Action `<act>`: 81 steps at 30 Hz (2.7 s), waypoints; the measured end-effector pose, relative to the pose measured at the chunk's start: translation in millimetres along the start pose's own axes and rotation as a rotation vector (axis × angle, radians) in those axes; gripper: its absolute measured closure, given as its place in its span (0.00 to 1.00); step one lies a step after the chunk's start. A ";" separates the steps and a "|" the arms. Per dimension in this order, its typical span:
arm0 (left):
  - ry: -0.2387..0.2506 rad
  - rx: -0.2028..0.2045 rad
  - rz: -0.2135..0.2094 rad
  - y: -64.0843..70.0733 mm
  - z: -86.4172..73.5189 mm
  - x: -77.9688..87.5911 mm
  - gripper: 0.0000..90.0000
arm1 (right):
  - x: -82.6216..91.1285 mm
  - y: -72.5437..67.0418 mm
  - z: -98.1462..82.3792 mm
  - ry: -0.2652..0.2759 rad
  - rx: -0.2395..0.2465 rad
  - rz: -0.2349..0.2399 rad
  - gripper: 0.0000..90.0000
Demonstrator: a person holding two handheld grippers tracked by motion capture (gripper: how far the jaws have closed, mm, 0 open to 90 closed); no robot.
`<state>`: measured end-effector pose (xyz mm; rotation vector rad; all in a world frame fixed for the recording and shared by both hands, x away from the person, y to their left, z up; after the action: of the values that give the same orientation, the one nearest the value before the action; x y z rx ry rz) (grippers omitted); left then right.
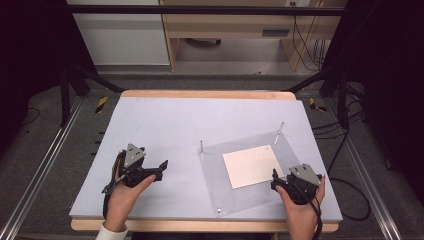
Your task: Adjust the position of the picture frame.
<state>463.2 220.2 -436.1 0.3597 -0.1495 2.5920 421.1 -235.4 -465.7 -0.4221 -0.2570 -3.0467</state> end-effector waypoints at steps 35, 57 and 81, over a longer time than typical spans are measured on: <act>-0.247 -0.113 -0.235 55.5 47.4 -99.7 0.14 | -102.6 64.9 75.3 -0.365 0.176 0.295 0.53; -0.187 -0.091 -0.131 73.2 16.6 -122.0 0.39 | -165.5 65.8 55.2 -0.304 0.035 0.261 0.75; -0.149 -0.048 -0.085 79.3 3.2 -126.0 0.54 | -192.3 51.2 41.3 -0.252 -0.054 0.184 0.94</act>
<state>528.6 91.2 -471.5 0.5301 -0.2434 2.4724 620.9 -272.6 -471.3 -0.7884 -0.1370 -2.8229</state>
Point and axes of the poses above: each handheld gripper's, and its own axes: x roughly backward along the jaws, z roughly out of its top, y roughly to its right, the point moved 1 cm from there along -x, roughly forward along the jaws, and after that the axes turned 12 degrees about y, right-handed, at the moved point
